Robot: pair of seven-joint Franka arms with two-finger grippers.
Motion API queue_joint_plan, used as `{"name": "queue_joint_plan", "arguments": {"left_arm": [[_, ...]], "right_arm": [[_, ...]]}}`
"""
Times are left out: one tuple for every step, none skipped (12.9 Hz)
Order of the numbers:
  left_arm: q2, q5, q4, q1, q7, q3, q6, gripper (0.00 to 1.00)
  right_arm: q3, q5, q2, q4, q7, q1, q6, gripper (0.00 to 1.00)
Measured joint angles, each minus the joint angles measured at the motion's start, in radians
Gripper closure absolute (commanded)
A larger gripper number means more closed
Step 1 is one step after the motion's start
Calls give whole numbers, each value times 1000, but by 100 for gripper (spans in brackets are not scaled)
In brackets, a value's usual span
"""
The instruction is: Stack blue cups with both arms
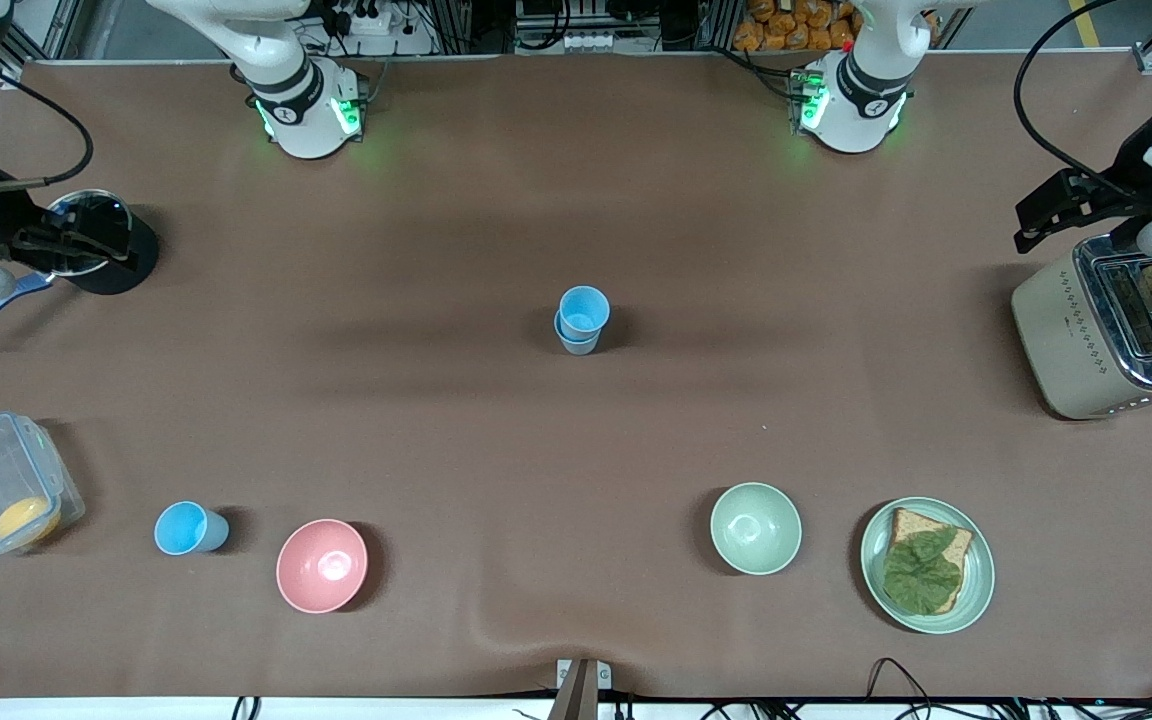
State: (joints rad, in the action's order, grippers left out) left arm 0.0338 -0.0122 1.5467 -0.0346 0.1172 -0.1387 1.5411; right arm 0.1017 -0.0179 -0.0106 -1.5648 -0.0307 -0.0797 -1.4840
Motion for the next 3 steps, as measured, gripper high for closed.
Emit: {"name": "queue_joint_plan", "arguments": {"left_arm": [[-1,0,0,0,0,0,0,0],[-4,0,0,1,0,0,-1,0],[-9,0,0,1,0,-1,-2,0]], "right_arm": [[1,1,0,0,0,0,7,0],[2,2,0,0,-1,0,13,0],[2,3,0,0,-1,-2,18,0]]}}
